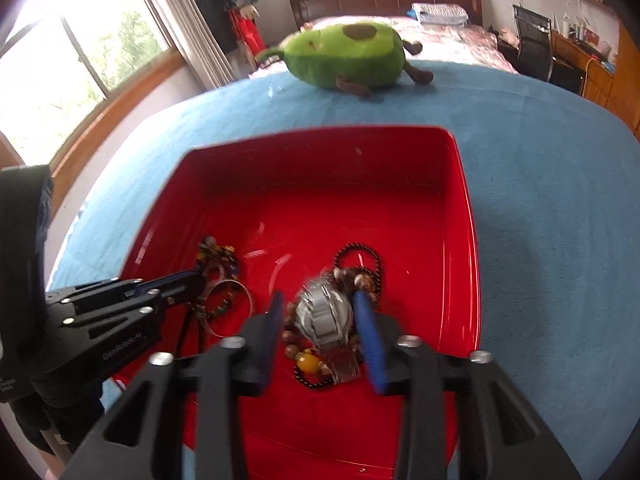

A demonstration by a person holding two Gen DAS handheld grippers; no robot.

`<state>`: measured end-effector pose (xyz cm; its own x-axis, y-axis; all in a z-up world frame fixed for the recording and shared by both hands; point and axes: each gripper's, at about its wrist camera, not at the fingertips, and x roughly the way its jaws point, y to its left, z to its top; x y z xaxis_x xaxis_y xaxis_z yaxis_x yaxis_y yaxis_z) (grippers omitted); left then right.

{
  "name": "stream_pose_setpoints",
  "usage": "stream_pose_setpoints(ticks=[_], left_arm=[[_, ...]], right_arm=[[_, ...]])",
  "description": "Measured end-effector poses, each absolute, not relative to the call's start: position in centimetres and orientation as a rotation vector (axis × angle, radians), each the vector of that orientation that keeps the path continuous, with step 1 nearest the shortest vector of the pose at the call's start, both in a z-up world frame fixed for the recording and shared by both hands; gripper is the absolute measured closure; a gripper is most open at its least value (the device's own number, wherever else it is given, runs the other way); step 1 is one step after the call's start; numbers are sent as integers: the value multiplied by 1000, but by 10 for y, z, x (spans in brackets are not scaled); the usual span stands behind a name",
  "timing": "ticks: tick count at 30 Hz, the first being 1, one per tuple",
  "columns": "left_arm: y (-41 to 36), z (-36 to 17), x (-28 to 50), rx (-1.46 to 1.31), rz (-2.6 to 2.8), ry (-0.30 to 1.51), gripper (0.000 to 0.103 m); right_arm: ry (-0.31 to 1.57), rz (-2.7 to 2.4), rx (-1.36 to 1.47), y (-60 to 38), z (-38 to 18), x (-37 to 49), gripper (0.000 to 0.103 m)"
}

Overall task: Organize jewelry
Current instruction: 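Open the left tool to drop the ring while the right tool releases the watch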

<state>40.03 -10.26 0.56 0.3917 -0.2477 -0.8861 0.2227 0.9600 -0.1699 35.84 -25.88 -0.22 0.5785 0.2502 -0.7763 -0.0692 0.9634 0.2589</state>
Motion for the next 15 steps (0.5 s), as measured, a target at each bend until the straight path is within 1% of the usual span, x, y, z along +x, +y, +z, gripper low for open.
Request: stream_pose_setpoints(ticks=[1,2,5,8,10,12,13,15], left_arm=[[-101,9,400,-34,-312,1116,66],[-100,13,396,-37,-314,1099,59],[-97,27,386,-24,-303,1053,57],[-92,41,377,-39,-305,1026,53],[-89,53,367,-33,-291,995,48],[-87,65,358,-28,-285,957,39],[-85,74,350,-30,-293,934,36],[-85,85,338,-7,-290,906,26]], right_arm=[[925,191,203,-259,3,355,56],[915,195,205,-259,7,353,56],[880,201,222,-263,21,341,56],[841,206,235,-266,38,327,56],[807,203,234,-267,49,315,56],[784,203,234,-268,59,305,56],[771,198,230,-268,63,299,56],[753,191,225,-268,70,287,56]])
